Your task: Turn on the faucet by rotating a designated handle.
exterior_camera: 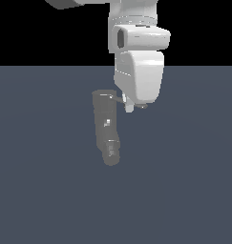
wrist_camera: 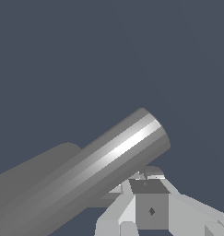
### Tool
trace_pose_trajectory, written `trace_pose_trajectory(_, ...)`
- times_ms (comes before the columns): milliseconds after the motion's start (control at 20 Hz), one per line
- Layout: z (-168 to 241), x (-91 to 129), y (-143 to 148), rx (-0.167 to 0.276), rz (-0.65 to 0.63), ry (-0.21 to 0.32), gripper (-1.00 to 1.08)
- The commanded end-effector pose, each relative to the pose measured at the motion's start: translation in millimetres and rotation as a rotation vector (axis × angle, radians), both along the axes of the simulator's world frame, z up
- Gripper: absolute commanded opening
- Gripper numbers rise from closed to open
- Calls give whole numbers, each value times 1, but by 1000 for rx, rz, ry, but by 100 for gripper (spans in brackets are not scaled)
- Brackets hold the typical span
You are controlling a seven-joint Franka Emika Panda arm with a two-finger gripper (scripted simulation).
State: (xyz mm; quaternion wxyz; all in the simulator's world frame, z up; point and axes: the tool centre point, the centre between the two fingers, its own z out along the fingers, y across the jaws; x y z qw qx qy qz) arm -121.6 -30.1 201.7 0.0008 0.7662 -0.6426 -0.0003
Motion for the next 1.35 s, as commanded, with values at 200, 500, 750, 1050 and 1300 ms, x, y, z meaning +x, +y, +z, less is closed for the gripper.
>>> trace_pose_trajectory(200, 0, 20, -18, 0, -10, -1, -100)
trace_pose_trajectory(500, 0, 38, -33, 0, -16, -1, -100)
trace_pose_trajectory(750, 0, 52, -46, 0, -20, -1, -100)
trace_pose_trajectory(1050, 0, 70, -60, 1, -25, -2, -100)
trace_pose_trajectory(1300, 0, 81, -70, 1, -29, -2, -100)
